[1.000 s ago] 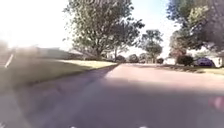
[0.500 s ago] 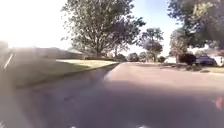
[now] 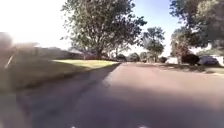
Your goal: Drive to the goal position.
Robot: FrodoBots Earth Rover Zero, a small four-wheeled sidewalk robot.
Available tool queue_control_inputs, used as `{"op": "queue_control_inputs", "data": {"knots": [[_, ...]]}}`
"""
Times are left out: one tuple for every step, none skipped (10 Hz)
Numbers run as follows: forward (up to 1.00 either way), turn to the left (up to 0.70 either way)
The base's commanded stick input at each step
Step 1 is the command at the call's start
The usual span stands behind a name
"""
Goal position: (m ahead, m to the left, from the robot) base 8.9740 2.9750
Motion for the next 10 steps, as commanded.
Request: {"op": "queue_control_inputs", "data": {"knots": [[0.98, -0.21], [0.98, -0.01], [0.98, 0.00], [0.98, 0.00], [0.97, 0.00], [0.98, 0.00], [0.98, 0.00], [0.98, 0.00], [0.98, 0.00], [0.98, 0.00]]}}
